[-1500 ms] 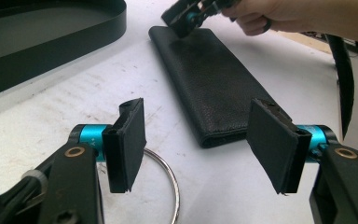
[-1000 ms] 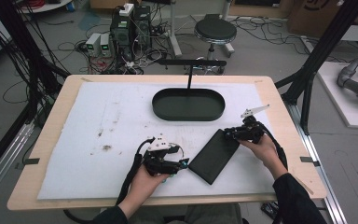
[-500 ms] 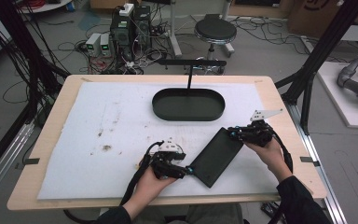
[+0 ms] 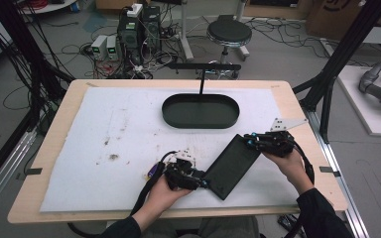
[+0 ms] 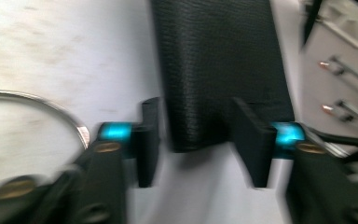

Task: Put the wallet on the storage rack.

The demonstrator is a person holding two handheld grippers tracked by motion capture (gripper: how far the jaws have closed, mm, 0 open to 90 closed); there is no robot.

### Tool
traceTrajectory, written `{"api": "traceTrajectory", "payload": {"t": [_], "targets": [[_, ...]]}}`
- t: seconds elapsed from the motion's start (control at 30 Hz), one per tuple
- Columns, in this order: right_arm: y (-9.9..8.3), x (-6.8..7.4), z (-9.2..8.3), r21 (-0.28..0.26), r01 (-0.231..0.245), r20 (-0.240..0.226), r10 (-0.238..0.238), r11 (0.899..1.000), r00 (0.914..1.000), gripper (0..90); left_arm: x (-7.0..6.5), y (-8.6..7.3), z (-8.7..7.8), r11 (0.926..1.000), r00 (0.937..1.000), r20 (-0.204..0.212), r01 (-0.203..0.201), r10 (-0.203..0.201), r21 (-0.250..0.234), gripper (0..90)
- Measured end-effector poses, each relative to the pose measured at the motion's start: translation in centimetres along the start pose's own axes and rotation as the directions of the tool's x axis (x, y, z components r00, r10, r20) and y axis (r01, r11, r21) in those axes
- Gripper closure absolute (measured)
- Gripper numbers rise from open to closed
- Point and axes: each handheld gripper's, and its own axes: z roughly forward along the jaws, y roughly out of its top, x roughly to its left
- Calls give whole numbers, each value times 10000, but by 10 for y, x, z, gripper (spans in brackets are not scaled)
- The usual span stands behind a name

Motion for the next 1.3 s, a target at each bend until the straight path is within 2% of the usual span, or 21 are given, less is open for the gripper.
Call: {"api": "traceTrajectory", "payload": {"t": [0.17,0.4,0.47,0.5,0.53,0.57,0.67,0.7,0.73,0.77,0.8,0.87,0.9,0.93,1.0,1.07,1.13,1.17,1.2,1.23,1.3], "targets": [[-1,0,1,76,31,105,-32,10000,9999,831,1,0,-3,9999,10000,-22,14,-14,-127,716],[-4,-2,-2,24,-49,72,49,10000,10000,811,1,1,-10,9979,9996,178,-210,221,-618,783],[-6,-5,-5,-93,-203,79,203,9998,9998,794,0,3,-15,9952,9989,131,-434,447,-880,790],[-7,-6,-6,-163,-222,70,223,9996,9997,783,-1,8,-22,9909,9970,-24,-766,768,-1106,792],[-7,-6,-6,-163,-222,70,223,9996,9997,783,-1,8,-22,9909,9970,-24,-766,768,-1106,793],[-7,-6,-8,-230,-325,-22,324,9992,9995,769,-3,11,-29,9845,9924,-309,-1218,1188,-1266,795],[-6,-6,-10,-421,-296,-87,293,9987,9995,732,-5,14,-35,9773,9870,-508,-1581,1523,-1413,797],[-5,-5,-11,-573,-329,-151,321,9978,9994,693,-5,16,-42,9694,9791,-708,-1990,1905,-1438,799],[-5,-5,-11,-666,-274,-181,263,9974,9995,684,-5,16,-42,9694,9791,-708,-1990,1905,-1438,799],[-4,-4,-12,-765,-259,-217,243,9967,9995,659,-5,17,-49,9610,9724,-832,-2287,2180,-1552,801],[-4,-4,-13,-875,-294,-209,277,9957,9994,627,-5,17,-49,9610,9724,-832,-2287,2180,-1552,802],[-3,-6,-14,-1014,-479,-317,449,9937,9985,579,-3,17,-57,9497,9617,-989,-2689,2557,-1603,803],[-4,-7,-14,-1060,-574,-442,529,9927,9976,556,-2,17,-64,9314,9445,-1103,-3245,3096,-1651,804],[-4,-7,-14,-1060,-574,-442,529,9927,9976,556,-2,17,-64,9314,9445,-1103,-3245,3096,-1651,804],[-4,-7,-13,-1035,-631,-522,580,9926,9970,528,-3,16,-70,9106,9238,-1215,-3794,3631,-1636,804],[-3,-7,-8,-1000,-678,-704,610,9927,9957,455,-2,15,-76,8935,9091,-1197,-4147,3989,-1721,805],[-3,-6,-6,-955,-705,-882,621,9929,9942,447,-2,15,-80,8767,8944,-1087,-4469,4339,-1779,805],[-3,-5,-4,-904,-647,-1011,554,9938,9933,431,-1,15,-82,8734,8915,-1063,-4528,4403,-1795,805],[-2,-3,1,-798,-584,-1247,481,9951,9910,406,-1,14,-83,8736,8947,-952,-4467,4364,-1934,805],[-2,-3,1,-798,-584,-1247,481,9951,9910,406,0,14,-84,8713,8936,-907,-4487,4395,-1988,805],[-1,-1,8,-629,-512,-1763,394,9967,9835,375,1,12,-86,8608,8849,-763,-4649,4595,-2070,805]]}}
